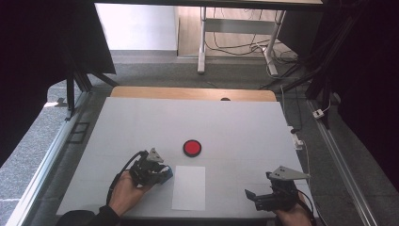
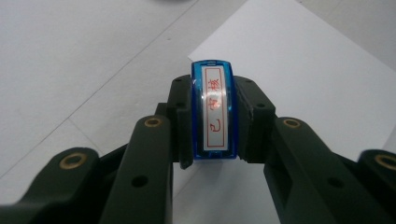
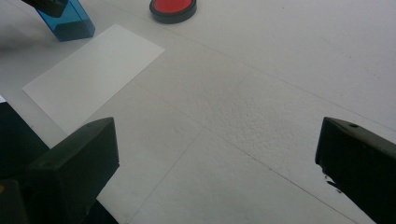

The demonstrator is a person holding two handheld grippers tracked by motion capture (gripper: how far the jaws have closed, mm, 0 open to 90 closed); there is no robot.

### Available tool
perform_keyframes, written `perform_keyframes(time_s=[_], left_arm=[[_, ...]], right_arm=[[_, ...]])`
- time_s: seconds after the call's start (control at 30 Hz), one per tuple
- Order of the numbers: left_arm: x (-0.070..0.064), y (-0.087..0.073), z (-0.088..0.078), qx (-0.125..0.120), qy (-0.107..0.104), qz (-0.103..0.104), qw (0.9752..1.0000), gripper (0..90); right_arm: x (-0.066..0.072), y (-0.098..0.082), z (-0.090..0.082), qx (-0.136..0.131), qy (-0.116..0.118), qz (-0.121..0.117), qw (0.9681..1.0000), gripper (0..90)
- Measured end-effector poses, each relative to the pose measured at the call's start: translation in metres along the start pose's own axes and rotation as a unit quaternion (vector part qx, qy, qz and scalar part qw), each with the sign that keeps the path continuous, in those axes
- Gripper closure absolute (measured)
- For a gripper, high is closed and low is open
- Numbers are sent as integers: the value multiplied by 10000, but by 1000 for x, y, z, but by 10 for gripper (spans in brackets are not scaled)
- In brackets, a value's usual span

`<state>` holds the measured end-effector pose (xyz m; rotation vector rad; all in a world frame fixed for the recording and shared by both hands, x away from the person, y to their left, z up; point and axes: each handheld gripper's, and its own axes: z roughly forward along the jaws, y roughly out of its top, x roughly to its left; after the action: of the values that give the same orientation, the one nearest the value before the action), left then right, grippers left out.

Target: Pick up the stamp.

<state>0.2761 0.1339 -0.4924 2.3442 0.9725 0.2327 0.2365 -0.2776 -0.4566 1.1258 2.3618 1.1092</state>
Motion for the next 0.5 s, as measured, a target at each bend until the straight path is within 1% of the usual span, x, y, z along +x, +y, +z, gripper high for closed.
perform_keyframes(time_s=[0.1, 0.17, 0.2, 0.27, 0.37, 0.4, 0.5], left_arm=[[0, 0, -2, -65, 52, 34, 10000, 701], [1, 0, -4, -110, 43, 1, 9999, 701], [4, 0, -4, -67, -34, -64, 10000, 702], [4, -1, -4, -58, -68, -87, 9999, 702], [5, -1, -6, -64, -164, -23, 9998, 702], [4, 0, -8, -116, -222, -2, 9997, 702], [3, 2, -11, -187, -274, 56, 9994, 702]], right_arm=[[0, 0, 0, -5, 2, -4, 10000, 0], [0, 0, 0, -4, 1, -6, 10000, 0], [0, 0, 0, -5, 3, -15, 10000, 0], [0, 0, 0, -6, 3, -16, 10000, 0], [1, 0, 0, -1, -3, -17, 10000, 0], [1, 0, 0, -2, -4, -17, 10000, 0], [1, 0, 0, 0, -3, -17, 10000, 0]])
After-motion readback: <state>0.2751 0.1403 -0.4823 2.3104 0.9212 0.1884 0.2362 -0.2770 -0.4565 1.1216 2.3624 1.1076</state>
